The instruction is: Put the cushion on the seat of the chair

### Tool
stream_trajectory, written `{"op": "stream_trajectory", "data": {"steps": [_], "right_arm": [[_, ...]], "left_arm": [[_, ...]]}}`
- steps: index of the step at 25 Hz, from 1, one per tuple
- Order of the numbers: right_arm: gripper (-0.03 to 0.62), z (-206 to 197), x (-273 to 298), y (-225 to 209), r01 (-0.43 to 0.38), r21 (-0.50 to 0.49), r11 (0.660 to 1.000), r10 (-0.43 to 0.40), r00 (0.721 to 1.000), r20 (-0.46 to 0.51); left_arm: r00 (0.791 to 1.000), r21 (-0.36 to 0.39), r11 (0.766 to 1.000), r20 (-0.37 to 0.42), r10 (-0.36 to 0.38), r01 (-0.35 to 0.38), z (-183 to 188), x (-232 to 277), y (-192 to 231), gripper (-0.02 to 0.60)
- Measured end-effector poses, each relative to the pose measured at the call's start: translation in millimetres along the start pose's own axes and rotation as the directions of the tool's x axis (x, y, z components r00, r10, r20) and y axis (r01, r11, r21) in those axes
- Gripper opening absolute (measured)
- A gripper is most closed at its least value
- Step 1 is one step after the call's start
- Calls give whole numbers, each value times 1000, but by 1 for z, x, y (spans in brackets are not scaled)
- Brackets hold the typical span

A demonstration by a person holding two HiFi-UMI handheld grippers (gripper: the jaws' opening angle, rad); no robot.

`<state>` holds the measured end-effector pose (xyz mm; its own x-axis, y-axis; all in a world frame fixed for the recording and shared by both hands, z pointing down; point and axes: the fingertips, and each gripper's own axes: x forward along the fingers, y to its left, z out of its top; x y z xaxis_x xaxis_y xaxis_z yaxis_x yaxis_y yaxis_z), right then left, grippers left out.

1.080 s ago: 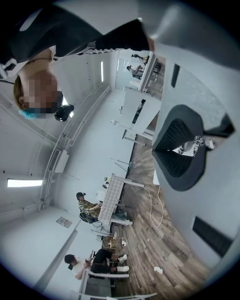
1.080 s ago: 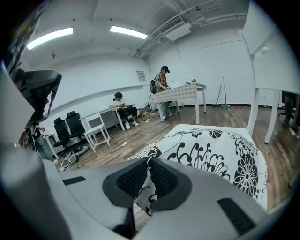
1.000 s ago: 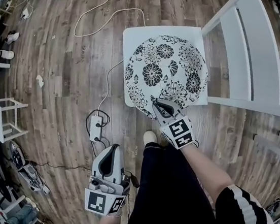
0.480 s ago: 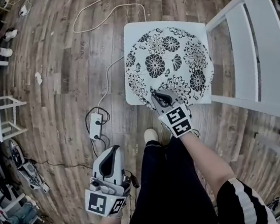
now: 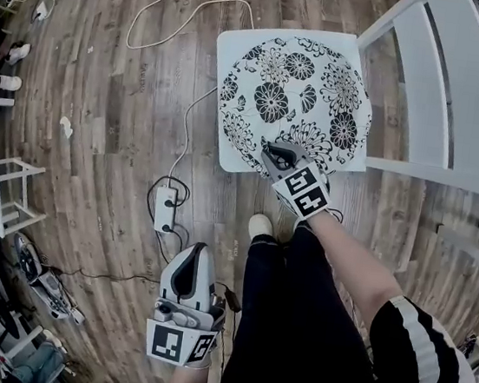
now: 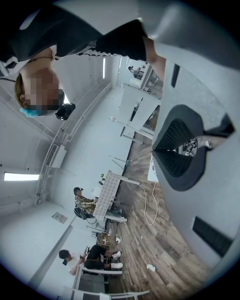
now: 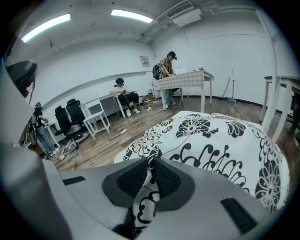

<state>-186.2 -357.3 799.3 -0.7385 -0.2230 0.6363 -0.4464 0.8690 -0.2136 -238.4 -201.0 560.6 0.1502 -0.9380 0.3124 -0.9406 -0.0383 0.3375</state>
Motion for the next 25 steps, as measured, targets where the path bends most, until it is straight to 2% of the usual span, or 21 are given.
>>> {"op": "stream_trajectory", "data": {"steps": [11, 21, 25], "right_arm": [[66, 8, -10, 7, 46, -4, 999, -46, 999, 12], [98, 36, -55, 11, 96, 68, 993, -103, 989, 103], [115, 39, -67, 7, 110, 94, 989, -119, 988, 102]], "left_arm": [[1000, 19, 1000, 16, -18, 18, 9, -4, -1, 5], [998, 45, 997, 37, -57, 55, 28, -5, -12, 5], [997, 45, 997, 49, -66, 64, 37, -5, -15, 6]]}}
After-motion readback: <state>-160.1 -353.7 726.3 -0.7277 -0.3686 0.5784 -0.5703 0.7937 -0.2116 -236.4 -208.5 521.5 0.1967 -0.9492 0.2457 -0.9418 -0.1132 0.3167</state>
